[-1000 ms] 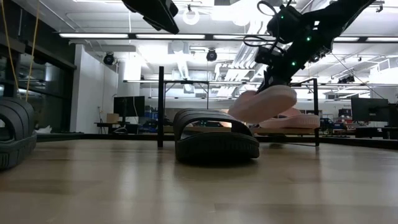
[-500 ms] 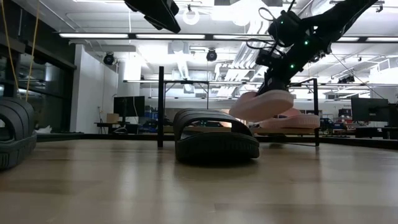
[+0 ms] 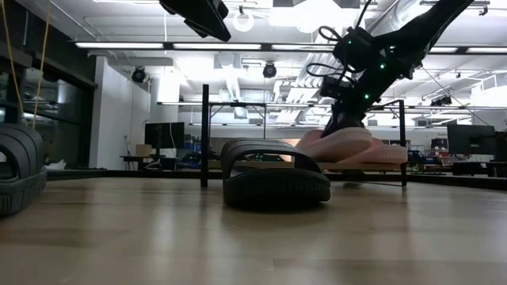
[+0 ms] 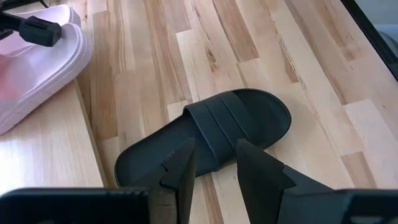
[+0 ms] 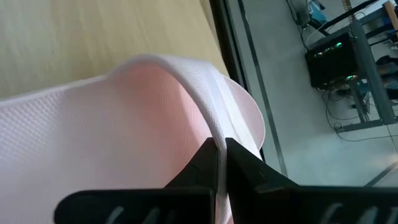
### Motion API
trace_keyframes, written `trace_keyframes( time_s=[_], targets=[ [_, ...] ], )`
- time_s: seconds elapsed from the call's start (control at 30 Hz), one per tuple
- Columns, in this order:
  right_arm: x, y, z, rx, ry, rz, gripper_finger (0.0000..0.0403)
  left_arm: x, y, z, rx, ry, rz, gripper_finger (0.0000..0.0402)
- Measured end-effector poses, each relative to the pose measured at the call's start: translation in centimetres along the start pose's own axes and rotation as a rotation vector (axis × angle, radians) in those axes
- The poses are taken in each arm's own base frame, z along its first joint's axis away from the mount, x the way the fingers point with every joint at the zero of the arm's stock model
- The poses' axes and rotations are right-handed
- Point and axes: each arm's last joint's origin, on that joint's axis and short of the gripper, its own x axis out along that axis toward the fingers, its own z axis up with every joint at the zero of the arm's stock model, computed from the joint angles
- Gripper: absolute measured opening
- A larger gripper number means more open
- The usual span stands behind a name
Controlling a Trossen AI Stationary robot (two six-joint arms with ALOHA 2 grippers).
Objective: Pick and place slides into the shelf
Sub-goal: Put the pink slide on the shelf
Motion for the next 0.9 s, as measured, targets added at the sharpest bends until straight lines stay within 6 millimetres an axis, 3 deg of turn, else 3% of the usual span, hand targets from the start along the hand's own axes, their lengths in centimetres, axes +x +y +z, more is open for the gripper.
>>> trace_keyframes(
  time_s=[0.47, 0.9],
  targets=[
    [-0.01, 0.23, -0.68, -0.056, 0.093, -0.015, 0.0000, 0.00, 0.00, 0.02, 0.001, -0.002, 0.000, 0.0101],
    [0.05, 0.27, -0.67, -0.047, 0.077, 0.005, 0.0008, 0.00, 0.00, 0.03, 0.001, -0.003, 0.000, 0.0101]
  ],
)
